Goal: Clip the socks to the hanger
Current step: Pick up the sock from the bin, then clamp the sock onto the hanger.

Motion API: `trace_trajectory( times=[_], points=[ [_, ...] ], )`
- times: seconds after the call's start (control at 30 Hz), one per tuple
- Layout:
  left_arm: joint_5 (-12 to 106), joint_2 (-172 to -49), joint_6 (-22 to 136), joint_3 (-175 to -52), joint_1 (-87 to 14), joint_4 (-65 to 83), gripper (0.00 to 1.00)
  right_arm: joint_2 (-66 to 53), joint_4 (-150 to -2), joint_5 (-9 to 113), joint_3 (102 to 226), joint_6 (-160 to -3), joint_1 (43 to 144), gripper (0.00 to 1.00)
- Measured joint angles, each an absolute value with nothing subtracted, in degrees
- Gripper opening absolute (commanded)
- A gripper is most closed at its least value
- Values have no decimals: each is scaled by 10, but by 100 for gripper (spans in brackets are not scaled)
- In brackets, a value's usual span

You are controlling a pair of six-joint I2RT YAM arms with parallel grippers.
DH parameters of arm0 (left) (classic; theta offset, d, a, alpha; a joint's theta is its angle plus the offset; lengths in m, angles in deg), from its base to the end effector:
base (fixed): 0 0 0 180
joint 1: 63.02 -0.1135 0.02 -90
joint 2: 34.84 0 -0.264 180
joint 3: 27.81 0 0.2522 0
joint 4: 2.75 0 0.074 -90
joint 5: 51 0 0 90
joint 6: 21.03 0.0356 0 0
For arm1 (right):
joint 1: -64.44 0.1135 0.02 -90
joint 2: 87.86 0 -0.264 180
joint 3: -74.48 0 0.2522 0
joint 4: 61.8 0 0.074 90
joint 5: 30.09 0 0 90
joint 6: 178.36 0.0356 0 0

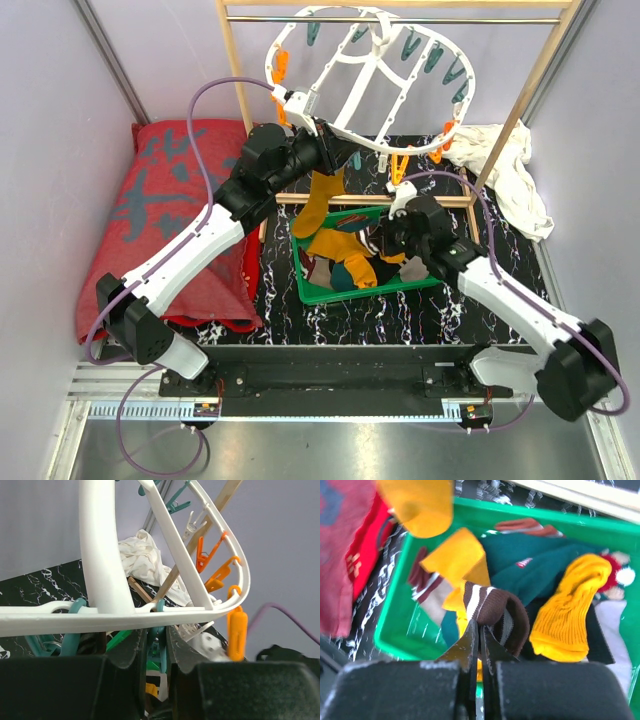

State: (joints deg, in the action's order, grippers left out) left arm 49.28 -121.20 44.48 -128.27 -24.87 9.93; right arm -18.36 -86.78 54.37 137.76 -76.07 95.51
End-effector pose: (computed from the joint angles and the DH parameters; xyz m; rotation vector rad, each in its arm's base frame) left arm 0.2767 -0.2254 0.4411 0.3427 1.5986 -0.9926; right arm 0.2311 0.1432 0.2768 -0.4107 2.1227 0.5471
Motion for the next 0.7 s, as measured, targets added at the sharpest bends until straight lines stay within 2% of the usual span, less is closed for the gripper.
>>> trace_trajectory(
  times=[0.17,0.47,0.7],
  points=[
    [493,-1212,445,-1294,-249,98,11,-259,-915,542,1402,-853,967,0],
    [493,-1212,445,-1308,-248,100,11,-301,-947,511,1467,-972,971,0],
    [492,-1212,445,-1308,-248,104,9,-309,-897,523,1358,-955,971,0]
  ],
)
